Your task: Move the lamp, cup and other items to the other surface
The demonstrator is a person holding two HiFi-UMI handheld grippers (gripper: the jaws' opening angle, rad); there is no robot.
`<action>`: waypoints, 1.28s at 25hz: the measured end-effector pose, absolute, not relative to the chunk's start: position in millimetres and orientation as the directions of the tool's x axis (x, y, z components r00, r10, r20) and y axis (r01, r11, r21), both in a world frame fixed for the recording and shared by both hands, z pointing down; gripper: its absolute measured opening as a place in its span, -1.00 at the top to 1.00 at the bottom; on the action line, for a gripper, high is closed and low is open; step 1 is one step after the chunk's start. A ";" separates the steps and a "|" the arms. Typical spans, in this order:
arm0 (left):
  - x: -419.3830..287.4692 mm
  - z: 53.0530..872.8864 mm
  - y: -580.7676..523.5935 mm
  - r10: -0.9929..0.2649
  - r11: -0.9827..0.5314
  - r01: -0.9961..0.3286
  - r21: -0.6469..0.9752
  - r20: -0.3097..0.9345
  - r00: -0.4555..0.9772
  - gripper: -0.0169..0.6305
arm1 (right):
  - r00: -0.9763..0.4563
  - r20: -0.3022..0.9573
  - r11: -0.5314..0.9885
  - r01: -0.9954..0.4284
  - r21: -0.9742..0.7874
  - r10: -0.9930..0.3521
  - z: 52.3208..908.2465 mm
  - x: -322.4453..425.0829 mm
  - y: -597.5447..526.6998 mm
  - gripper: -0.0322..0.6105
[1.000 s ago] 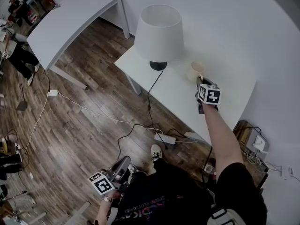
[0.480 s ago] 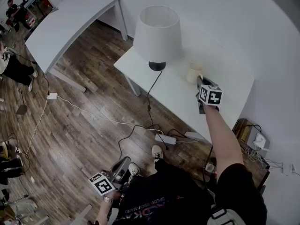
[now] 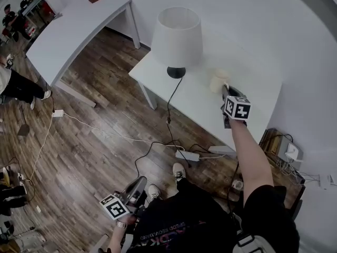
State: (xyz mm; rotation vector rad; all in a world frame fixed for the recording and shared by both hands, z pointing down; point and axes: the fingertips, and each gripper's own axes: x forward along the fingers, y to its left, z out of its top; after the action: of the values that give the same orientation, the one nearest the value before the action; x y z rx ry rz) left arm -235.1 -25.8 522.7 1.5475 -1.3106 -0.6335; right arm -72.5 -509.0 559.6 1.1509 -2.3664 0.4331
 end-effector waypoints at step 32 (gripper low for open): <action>-229.6 479.3 37.9 -0.777 -0.257 -0.405 0.878 0.061 0.626 0.96 | -0.411 0.344 0.390 -0.911 -0.129 -0.844 438.2 60.7 -277.5 0.75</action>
State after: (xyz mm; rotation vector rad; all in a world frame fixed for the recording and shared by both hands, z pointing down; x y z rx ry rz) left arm -229.6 37.9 479.3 1.8795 -0.9417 -0.4822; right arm 60.7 -277.5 438.2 1.5599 -2.4263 0.4407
